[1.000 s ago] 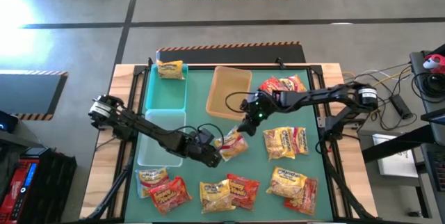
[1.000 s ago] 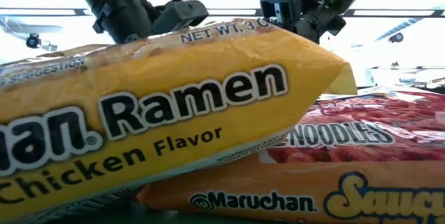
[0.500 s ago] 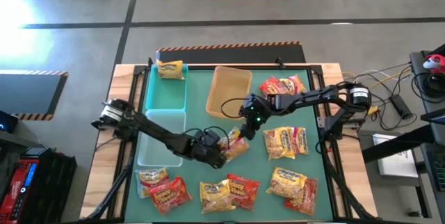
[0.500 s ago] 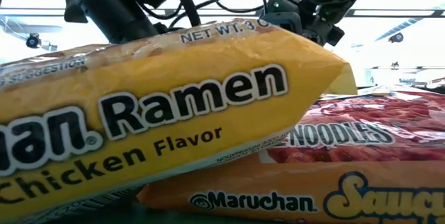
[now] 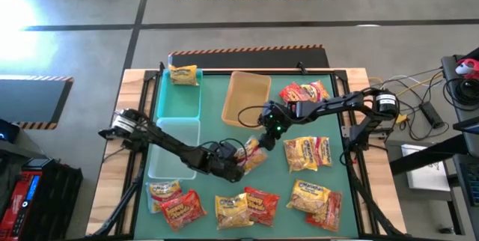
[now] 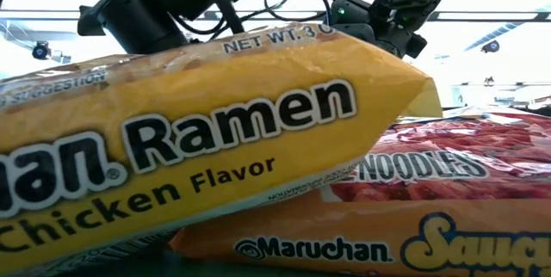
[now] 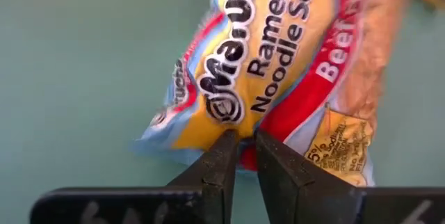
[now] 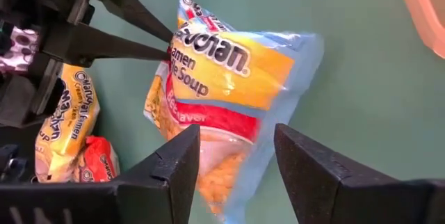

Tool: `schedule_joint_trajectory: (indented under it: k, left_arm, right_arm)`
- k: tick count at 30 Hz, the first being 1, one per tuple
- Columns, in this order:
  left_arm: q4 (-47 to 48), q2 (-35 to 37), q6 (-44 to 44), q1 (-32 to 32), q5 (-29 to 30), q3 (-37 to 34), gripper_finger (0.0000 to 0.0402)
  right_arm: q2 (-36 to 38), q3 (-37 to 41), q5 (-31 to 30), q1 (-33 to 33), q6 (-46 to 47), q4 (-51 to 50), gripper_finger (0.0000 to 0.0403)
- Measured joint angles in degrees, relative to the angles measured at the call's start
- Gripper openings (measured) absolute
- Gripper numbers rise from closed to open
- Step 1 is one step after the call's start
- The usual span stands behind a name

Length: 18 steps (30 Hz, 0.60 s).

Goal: Sort Maruchan noodles
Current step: Put the blue noodle pack into the orange bin

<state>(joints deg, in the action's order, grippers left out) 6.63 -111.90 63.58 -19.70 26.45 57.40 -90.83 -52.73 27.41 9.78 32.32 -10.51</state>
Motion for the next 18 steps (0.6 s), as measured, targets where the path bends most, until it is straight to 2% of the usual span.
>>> schedule_joint_trajectory:
  k: [5,11,18]
  left_arm:
    - [1.2,-0.9,0.0,-0.6,-2.4,0.1,0.004]
    - [1.3,-1.1,0.4,-0.8,-2.1,0.1,0.004]
    - [1.3,-1.1,0.4,-0.8,-2.2,0.1,0.004]
  right_arm:
    - [0.0,0.0,0.0,0.0,1.1,0.1,0.0164]
    - [0.0,0.0,-0.5,0.1,1.2,0.2,0.0168]
    - [0.0,0.0,-0.4,0.4,4.2,0.3,0.02]
